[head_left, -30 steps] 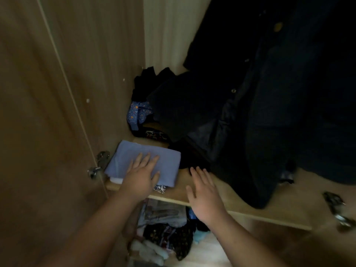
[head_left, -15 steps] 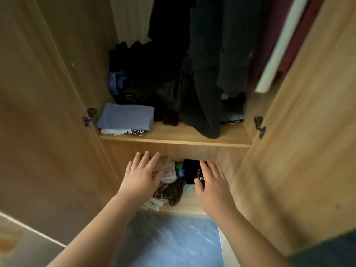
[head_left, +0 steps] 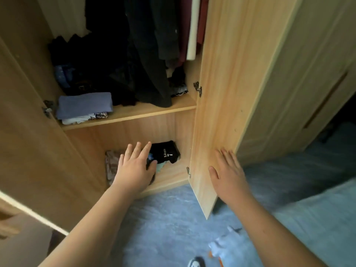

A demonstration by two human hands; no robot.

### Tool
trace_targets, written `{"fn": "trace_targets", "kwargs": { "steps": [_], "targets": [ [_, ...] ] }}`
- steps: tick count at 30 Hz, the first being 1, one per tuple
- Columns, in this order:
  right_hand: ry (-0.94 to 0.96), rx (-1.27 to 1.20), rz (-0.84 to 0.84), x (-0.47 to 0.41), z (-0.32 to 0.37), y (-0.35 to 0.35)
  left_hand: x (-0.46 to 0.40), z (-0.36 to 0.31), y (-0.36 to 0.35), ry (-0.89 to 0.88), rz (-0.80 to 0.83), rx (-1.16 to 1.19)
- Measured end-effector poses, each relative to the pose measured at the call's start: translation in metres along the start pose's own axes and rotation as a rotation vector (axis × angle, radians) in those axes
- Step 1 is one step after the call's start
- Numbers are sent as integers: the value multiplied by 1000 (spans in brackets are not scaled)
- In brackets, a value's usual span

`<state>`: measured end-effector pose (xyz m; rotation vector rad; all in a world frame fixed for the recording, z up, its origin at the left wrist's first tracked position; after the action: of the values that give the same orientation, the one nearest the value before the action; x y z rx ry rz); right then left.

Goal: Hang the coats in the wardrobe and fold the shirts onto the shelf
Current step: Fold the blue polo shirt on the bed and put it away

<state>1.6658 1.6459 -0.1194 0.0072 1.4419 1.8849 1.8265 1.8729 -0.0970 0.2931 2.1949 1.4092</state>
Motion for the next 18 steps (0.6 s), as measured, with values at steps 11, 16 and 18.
{"fn": "trace_targets", "kwargs": {
  "steps": [11,16,18],
  "targets": [
    [-259,131,-92,182,-46,104,126,-88,-23,-244,167,124],
    [-402,220,-146,247,-95,153,161,-163,-26,-391,223,215],
    [-458,258,-167,273,-116,174,177,-196,-32,-470,231,240]
  ]
}}
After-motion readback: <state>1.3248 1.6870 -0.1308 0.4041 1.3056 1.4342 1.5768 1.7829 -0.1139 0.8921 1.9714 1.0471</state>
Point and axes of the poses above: each hand's wrist, its own x-axis away from the middle knuckle, its own y-axis out of the back of the hand, z = x × y, the point moved 1 cm from there along -x, towards the middle knuckle, and after that the axes turned 15 degrees about -z, right-handed, at the moved point
